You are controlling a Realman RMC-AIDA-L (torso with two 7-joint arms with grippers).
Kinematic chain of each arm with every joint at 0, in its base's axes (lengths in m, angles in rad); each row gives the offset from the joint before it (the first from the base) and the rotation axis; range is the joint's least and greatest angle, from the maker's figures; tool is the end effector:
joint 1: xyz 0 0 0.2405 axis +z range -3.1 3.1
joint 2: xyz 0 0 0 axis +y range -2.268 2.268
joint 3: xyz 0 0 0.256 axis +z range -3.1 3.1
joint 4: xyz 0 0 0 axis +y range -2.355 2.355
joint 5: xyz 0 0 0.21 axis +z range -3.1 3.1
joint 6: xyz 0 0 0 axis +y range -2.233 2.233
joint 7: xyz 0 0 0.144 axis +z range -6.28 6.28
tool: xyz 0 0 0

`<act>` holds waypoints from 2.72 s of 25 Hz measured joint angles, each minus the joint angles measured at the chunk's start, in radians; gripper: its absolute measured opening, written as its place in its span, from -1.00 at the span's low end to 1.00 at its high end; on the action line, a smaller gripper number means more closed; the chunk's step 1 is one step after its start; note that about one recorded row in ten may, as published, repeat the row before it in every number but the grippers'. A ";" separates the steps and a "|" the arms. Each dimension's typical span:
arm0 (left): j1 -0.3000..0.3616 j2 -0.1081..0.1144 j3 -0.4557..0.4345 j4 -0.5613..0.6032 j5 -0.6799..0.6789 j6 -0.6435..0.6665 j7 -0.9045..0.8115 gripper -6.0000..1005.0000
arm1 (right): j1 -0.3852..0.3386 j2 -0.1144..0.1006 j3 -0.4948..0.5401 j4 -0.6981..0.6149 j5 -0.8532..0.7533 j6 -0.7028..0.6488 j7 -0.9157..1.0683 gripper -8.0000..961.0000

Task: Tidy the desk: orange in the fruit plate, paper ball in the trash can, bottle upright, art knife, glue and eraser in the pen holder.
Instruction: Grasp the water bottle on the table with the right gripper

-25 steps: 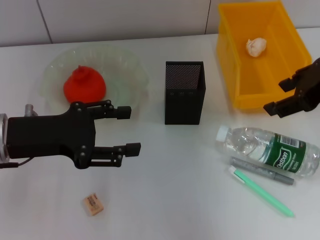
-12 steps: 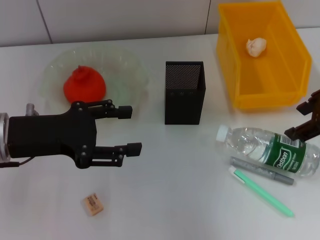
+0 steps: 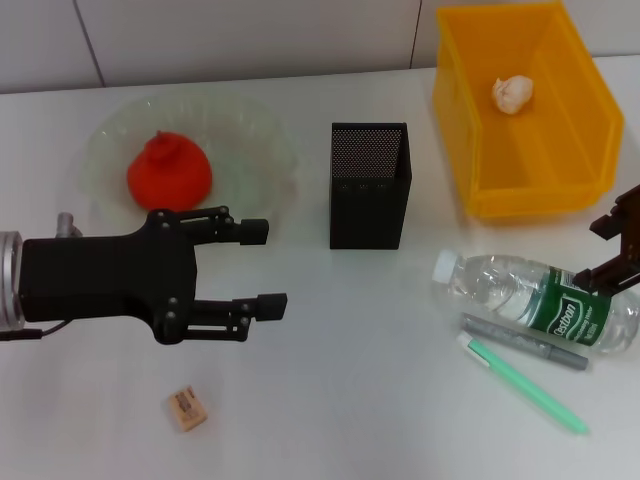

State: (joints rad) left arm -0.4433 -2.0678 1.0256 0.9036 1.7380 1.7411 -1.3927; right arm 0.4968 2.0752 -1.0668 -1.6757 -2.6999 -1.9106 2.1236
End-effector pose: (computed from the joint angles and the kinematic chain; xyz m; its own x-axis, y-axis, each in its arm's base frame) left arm -0.2077 0.3031 0.0095 0.8404 0.1195 0.5286 0.1481 -0.9889 -0.0119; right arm 0.2061 0.3169 0.0950 0.8055 -0.4960 0.3242 -0.3362 -0.8332 -0.4391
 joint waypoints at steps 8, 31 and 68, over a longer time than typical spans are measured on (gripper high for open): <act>0.000 0.000 0.001 -0.005 0.000 -0.001 0.001 0.58 | 0.005 0.002 -0.044 0.068 -0.009 0.060 -0.006 0.40; -0.002 0.000 0.001 -0.005 0.000 -0.002 0.003 0.58 | 0.019 0.005 -0.065 0.150 -0.025 0.106 -0.002 0.49; -0.001 0.000 0.001 -0.006 0.000 -0.003 0.017 0.57 | 0.022 0.007 -0.142 0.236 -0.080 0.181 0.027 0.70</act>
State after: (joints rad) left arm -0.4441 -2.0677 1.0261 0.8973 1.7380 1.7379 -1.3761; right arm 0.5189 2.0826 -1.2088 -1.4398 -2.7796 -1.7299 2.1506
